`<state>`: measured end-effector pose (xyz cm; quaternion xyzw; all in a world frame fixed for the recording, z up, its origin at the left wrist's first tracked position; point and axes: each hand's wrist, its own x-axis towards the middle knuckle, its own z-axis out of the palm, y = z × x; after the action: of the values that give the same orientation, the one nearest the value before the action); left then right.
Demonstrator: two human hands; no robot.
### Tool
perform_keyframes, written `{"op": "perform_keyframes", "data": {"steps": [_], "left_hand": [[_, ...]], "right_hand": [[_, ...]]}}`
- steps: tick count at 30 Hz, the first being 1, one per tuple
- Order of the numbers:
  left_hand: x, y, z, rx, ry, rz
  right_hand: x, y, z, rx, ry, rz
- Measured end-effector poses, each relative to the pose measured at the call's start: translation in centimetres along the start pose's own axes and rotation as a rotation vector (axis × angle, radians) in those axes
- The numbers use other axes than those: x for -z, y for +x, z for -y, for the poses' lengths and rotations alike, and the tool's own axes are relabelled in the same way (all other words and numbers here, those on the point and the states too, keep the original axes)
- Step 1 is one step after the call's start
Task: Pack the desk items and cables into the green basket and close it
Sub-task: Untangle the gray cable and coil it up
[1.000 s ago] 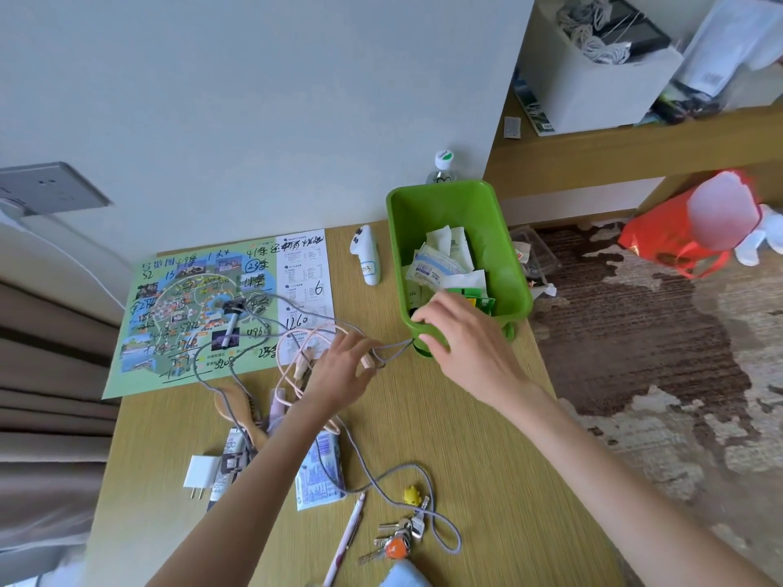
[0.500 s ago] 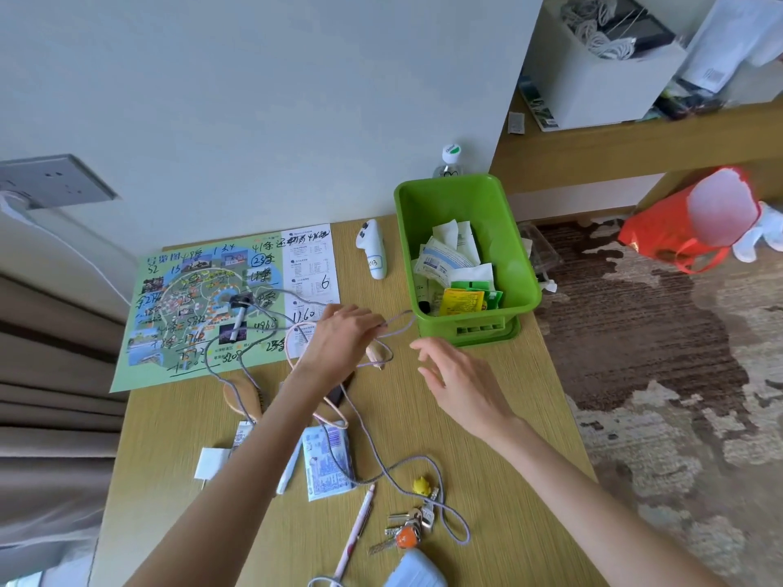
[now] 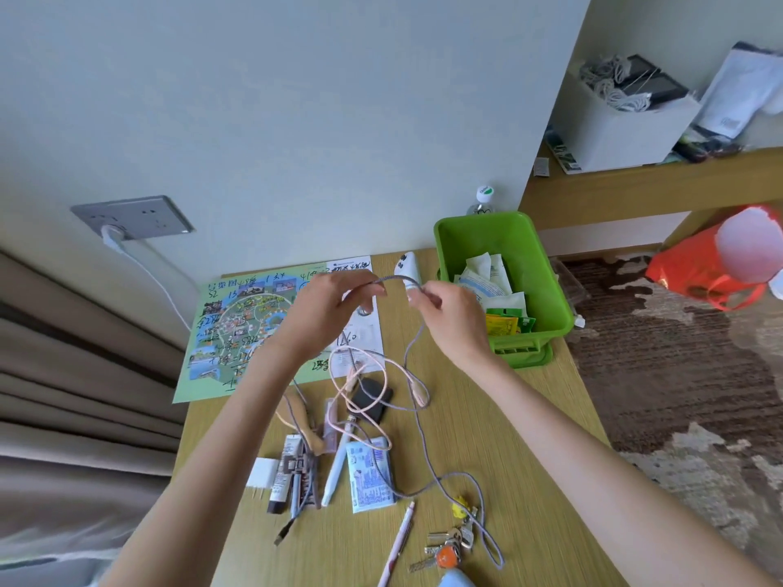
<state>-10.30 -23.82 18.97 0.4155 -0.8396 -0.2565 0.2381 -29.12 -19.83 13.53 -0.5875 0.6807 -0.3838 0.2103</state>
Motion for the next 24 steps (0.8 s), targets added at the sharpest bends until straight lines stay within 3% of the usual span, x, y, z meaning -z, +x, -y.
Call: {"op": "perform_keyframes", "data": {"steps": [5, 12, 18, 24], "left_hand": [[2.5, -1.0, 0.4, 0.126, -0.144, -0.062], [1.9, -2.9, 1.3, 0.211, -0.228, 0.015], [1.8, -1.8, -2.5, 0.130, -0.473, 0.135], [3.6, -0.1, -5.9, 0.044, -0.478, 0.207]], "right_hand": [[2.1, 1.1, 2.2, 0.004, 0.033, -0.049], [5.2, 1.9, 7.3, -0.025, 0.521, 0.079], [6.8, 1.7, 10.6, -0.104, 0.826, 0.196], [9.2, 1.4, 12.2, -0.061, 0.896, 0.091]]}}
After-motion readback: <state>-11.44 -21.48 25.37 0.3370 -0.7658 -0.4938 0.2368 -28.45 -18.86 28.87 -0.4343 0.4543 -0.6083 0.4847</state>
